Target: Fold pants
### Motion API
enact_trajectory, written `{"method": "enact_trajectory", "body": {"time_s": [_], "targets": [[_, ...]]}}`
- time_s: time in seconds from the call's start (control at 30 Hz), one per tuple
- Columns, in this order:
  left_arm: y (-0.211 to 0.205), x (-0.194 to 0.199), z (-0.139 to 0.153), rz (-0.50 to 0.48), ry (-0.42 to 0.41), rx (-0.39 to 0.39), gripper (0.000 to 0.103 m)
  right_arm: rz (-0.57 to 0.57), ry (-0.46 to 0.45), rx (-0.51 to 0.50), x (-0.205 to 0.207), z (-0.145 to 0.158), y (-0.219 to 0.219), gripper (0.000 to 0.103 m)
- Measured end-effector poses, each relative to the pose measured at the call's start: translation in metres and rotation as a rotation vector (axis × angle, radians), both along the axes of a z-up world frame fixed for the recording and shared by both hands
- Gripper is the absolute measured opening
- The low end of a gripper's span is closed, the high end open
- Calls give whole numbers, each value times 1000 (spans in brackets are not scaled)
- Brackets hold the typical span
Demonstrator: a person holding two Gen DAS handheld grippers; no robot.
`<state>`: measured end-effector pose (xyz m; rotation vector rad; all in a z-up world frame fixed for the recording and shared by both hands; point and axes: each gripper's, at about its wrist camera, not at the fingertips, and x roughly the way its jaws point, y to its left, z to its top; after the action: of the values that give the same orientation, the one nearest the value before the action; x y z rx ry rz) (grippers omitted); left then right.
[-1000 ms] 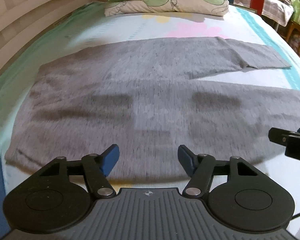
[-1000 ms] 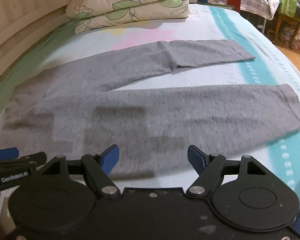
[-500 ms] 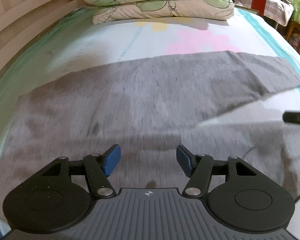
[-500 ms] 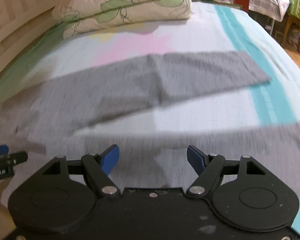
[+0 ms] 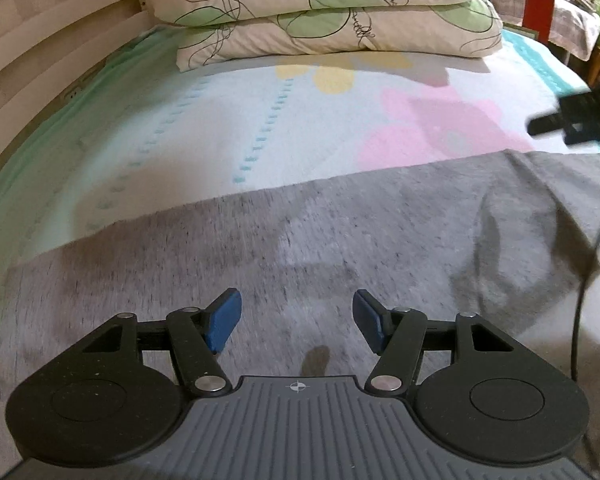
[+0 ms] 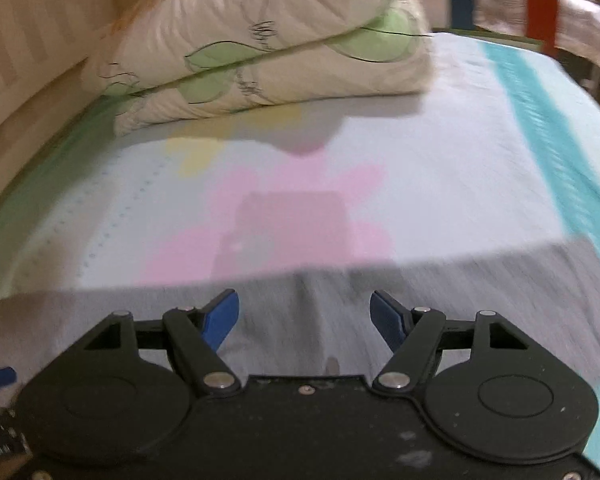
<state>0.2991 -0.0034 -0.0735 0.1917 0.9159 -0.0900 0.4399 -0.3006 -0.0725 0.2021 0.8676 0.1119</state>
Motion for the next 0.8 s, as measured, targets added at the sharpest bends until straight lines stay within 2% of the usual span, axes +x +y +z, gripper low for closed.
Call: {"method": "enact_trajectory", "body": {"time_s": [0.13,0.2,0.37,0.43,0.5,0.57,0.6,0.63,0.8], "targets": [[2,9,-6,6,6,3,61,-3,58,-17,47,-12,0,74],[4,11,-9,10,12,1,61,-14,78,-37,59,-20,3,74],[8,12,-14,9,25,8,61,-27,132,-79,65,-43,16,74],[9,11,-13,10,25,10,61,-2,185,-104,68,-53,19,74],[10,11,-10,11,19,12,61,53,180,-141,64,-53,24,74],[10,11,-5,15,9,15,61,107,184,-160,55,-50,25,57],[10,12,-2,18,3,16,61,116,183,-165,49,-46,23,21],[10,12,1,20,-4,15,61,114,192,-155,45,-43,19,5],[1,18,19,13,-41,8,61,116,167,-24,5,-30,-8,3]]}}
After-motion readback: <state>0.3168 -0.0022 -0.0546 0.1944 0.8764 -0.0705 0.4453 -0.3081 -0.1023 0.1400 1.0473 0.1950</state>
